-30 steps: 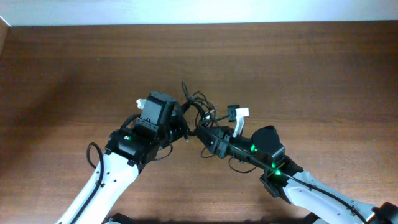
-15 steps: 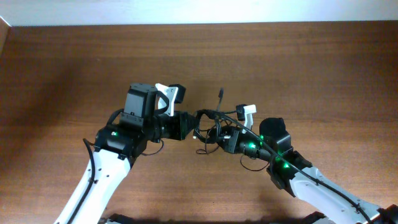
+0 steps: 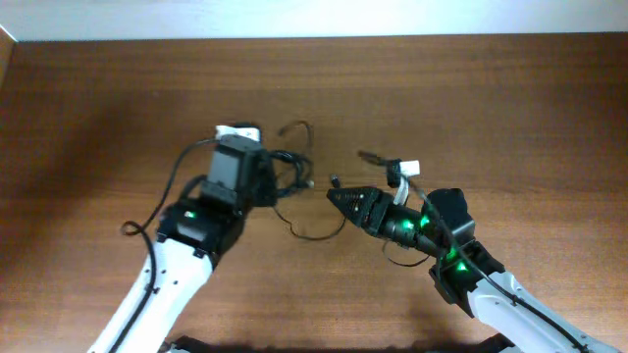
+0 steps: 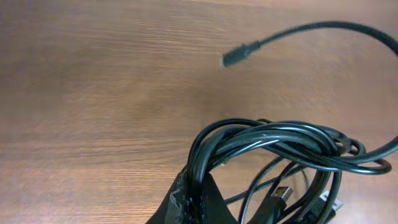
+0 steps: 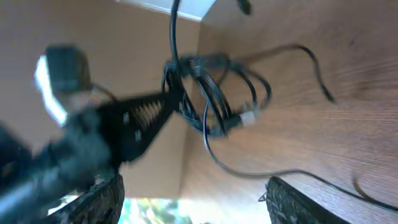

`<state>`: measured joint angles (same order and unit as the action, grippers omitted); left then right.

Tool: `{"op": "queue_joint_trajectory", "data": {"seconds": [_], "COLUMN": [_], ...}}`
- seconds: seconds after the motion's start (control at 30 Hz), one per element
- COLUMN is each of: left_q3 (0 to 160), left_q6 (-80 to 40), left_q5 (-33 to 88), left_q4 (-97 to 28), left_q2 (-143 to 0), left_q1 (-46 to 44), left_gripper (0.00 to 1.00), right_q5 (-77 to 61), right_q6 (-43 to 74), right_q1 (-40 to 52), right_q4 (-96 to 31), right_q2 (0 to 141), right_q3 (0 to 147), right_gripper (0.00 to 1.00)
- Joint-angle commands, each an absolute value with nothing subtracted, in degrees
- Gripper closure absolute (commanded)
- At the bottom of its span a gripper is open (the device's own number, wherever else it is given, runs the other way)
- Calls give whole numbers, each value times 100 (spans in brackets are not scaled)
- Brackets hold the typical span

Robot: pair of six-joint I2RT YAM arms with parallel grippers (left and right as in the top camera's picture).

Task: Untangle cables
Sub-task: 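Grasp a cable strand from the bundle with the right gripper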

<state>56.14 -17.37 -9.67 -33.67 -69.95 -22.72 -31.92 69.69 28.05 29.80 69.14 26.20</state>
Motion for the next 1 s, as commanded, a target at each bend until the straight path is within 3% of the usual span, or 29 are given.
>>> {"op": "queue_joint_trajectory", "data": {"seconds": [0.0,0.1,0.13,0.27,0.3,0.37,0.53,0.6,0.7,0.8,0.83,0.97], "left_q3": [5669,5669,5669,5669,5669,5669,5669,5669,5669,5669,5669,5669], "left_q6": [-1337,-1332,-1332,-1417,-1584,-2152,-3815,-4045,-4073,-4071,-4071,-3308], "left_q5": [-1387,-1446,-1466,-1461,-1463,-1470,-1481,-1411,-224,510,663,888], "left_q4": [-3376,-3378,-3378,-3293,-3258,-3192,-3199,-3197,-3197,-3194,-3197,-3214], "left_q2": [-6866,-6866,-6866,-6814,-6766,-6589,-6617,-6744,-7269,-7684,-7741,-7793], "left_q1": [-3037,-3540,-3667,-4014,-4010,-3815,-2362,-2053,-1900,-1900,-1900,-1900], "left_gripper": [100,100,100,100,100,100,100,100,100,100,100,100], "right_q5": [-2711,-2556,-2460,-2309,-2309,-2569,-5013,-5428,-6001,-5776,-5708,-5094], "right_q6": [7990,8066,8071,8066,8042,7288,5404,5332,5271,5269,5271,5273], "right_q1": [2816,2816,2816,2816,2816,2816,2810,2810,2810,2661,2580,2399], "right_q4": [3004,2969,2917,2265,2145,2051,3183,3677,5162,5116,4864,3404], "right_q2": [6858,6860,6860,6917,6923,6925,6925,6925,6925,6928,6928,6928], "right_q3": [2650,2648,2648,2648,2648,2648,2648,2648,2648,2648,2648,2648], "right_gripper": [27,28,34,88,95,96,96,96,96,94,87,33]}}
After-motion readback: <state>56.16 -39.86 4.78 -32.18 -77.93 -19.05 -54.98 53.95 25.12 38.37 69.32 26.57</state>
